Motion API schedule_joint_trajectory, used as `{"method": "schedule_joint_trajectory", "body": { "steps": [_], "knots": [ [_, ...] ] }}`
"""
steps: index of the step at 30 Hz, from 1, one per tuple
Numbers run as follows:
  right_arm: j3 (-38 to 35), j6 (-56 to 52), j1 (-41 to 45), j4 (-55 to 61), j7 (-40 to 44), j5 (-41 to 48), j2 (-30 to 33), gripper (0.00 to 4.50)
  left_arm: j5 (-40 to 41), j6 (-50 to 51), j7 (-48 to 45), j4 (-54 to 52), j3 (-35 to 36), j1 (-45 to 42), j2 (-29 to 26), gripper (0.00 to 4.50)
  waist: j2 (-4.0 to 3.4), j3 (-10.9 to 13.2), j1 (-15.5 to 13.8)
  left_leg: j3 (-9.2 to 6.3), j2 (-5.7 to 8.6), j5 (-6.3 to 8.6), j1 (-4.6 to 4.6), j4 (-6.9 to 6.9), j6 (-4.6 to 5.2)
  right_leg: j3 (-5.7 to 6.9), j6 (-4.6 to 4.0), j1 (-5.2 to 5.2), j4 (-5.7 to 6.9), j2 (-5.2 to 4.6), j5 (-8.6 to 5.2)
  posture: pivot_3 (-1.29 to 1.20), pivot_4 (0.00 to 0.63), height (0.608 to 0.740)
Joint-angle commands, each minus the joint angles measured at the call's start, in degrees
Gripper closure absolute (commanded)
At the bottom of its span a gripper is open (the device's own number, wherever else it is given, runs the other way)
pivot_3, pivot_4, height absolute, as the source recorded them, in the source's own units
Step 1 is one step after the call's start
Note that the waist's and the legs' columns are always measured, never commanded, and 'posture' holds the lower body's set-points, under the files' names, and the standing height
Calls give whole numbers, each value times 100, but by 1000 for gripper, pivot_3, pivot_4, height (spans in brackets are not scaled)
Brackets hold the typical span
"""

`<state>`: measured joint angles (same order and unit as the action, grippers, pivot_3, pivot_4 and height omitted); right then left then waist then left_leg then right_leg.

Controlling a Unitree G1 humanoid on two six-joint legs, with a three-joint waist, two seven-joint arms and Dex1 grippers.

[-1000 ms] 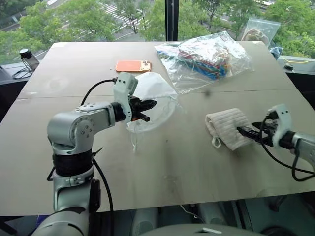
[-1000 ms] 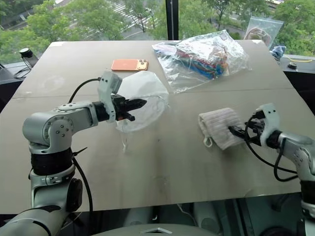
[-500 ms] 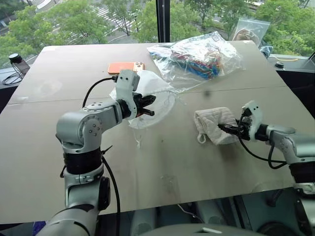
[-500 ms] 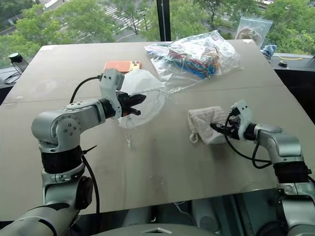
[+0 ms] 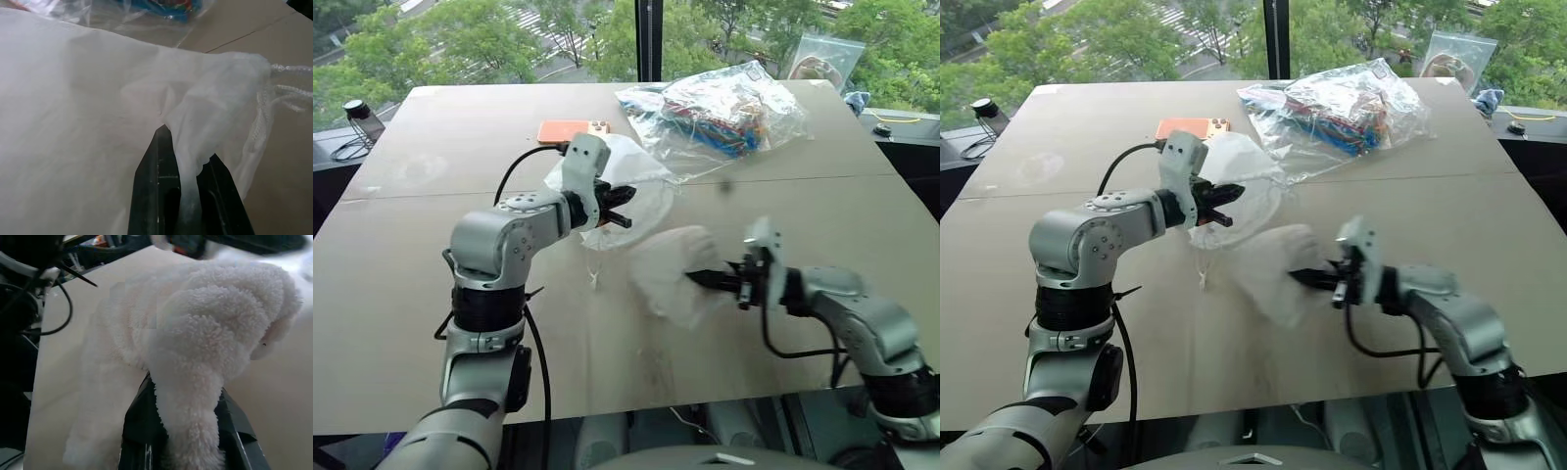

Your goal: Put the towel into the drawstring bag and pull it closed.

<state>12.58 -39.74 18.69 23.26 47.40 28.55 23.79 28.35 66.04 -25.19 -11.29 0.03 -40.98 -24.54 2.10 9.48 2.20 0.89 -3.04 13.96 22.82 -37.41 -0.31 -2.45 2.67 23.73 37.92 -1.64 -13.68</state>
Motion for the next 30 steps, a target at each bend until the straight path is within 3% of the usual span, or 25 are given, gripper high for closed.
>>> {"method": "schedule_joint_trajectory", "body": {
  "steps": [1,4,8,17,26,30],
  "knots": [
    [428,266,532,-824,-750,-831,-415,4480,-161,-573,-394,-201,-348,-32,-244,4500,0,0,5,1,0,0,1,-1,0,-1,0,0,-1,-1,0,0,150,740],
    [431,485,904,-1700,-1286,-1289,-785,4480,-162,-803,-603,-414,-490,63,-371,4500,0,0,-15,5,1,0,4,-1,0,-1,-1,3,-1,-4,0,0,150,740],
    [-89,603,1003,-2241,-1647,-1242,-1095,4480,-198,-889,-898,-727,-613,348,-798,4500,-2,2,-21,6,0,0,11,3,-1,0,-1,6,-5,-7,0,0,150,740],
    [-1448,457,839,-2125,-1863,-45,-1776,4480,-81,-669,-1357,-911,-663,726,-1485,4500,-4,3,-17,4,0,0,15,7,0,7,-1,10,-5,-9,0,0,150,740],
    [-2050,-248,1034,-2043,-2249,1254,-2669,4480,1704,804,-1731,-908,118,36,-831,4500,-6,5,-2,1,-1,0,16,6,0,11,-1,10,-3,-10,0,0,150,740],
    [-1568,-454,983,-1816,-2150,1073,-2481,4480,2334,1348,-1893,-844,262,-312,-728,4500,-11,8,15,0,0,0,16,6,0,11,-1,9,-4,-9,0,0,150,740]
  ]
}}
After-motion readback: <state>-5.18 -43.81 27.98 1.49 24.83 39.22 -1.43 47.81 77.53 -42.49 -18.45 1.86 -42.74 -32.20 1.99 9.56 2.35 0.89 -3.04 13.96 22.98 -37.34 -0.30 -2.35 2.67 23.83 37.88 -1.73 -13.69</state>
